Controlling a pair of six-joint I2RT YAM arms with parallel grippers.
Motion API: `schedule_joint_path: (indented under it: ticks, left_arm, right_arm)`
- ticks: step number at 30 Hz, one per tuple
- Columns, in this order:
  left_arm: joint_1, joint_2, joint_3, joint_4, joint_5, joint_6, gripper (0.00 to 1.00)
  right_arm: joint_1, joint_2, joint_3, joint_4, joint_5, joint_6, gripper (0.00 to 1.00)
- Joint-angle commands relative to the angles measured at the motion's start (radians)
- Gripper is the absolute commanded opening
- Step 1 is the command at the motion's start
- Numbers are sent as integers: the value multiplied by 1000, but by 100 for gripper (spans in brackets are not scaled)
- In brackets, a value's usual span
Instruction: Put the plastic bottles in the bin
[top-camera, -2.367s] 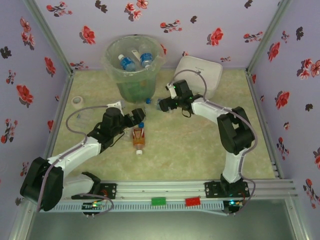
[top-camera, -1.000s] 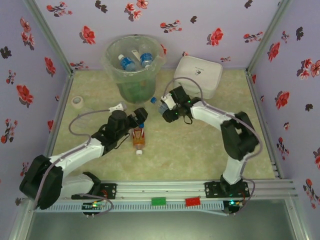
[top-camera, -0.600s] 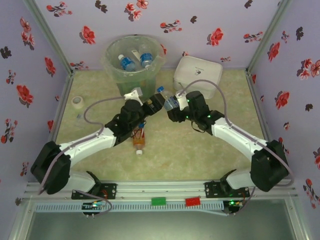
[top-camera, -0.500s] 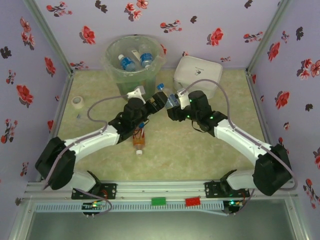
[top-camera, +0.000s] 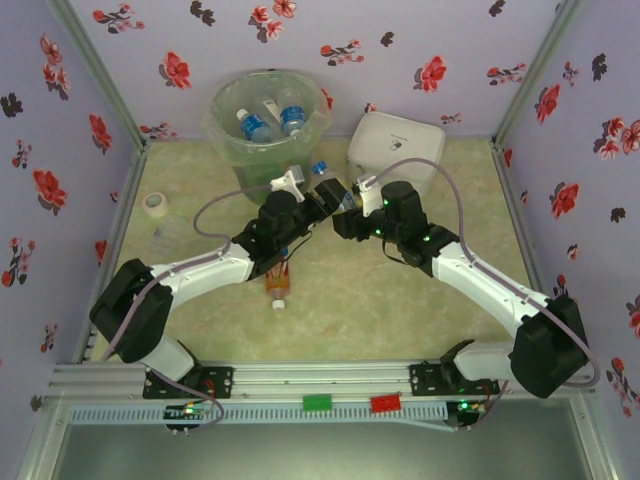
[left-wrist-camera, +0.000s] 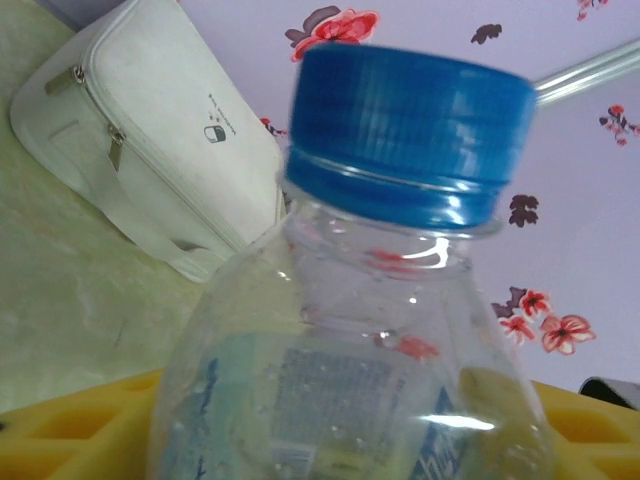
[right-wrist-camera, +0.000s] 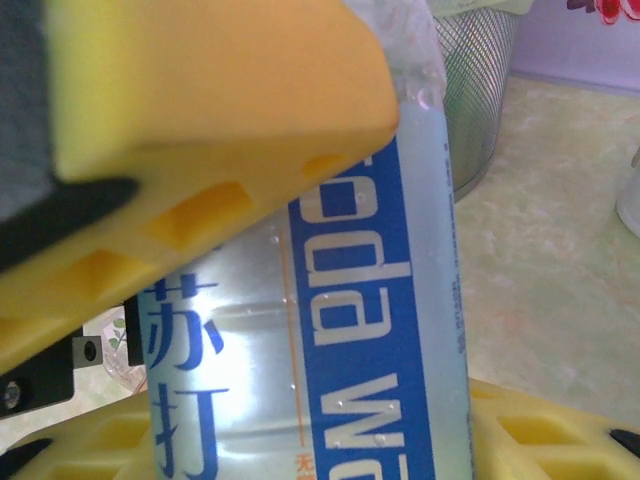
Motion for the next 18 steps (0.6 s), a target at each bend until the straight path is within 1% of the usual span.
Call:
schedule_joint_path:
  ticks: [1,3,5,7,8,10,11,14,16,18]
  left_arm:
    - [-7,8,8,50,25,-1,59]
    - [-4,1,7,66,33,18,51]
    - [3,-8,16,50,43,47,46]
    - [17,-24,37,10,54,88,44]
    - [26,-29,48,-11,58,106,44]
    - [60,-41,82,-67,80,152,44]
    - [79,-46,102,-91,93,176,44]
    - [161,-53,205,-211,144,263,43]
    - [215,-44,309,-303,203,334,43]
    - [263,-23,439,-435,255,394,43]
  right_arm:
    - [10,-14,8,62,-27,22,51]
    - [10,-14,20,45,-27,35,54]
    - [10,-21,29,36,-40,48,59]
    - [10,-42,31,36,-43,67,75]
    - [10,-55,30,35,-43,70,81]
    - [10,-88,31,32,-38,80,96]
    - [10,-105,30,32,-35,82,99]
    - [7,-156,29,16,11,100,100]
    - [4,-188,30,-10,42,104,100]
    - [3,-218,24,-20,74,110,100]
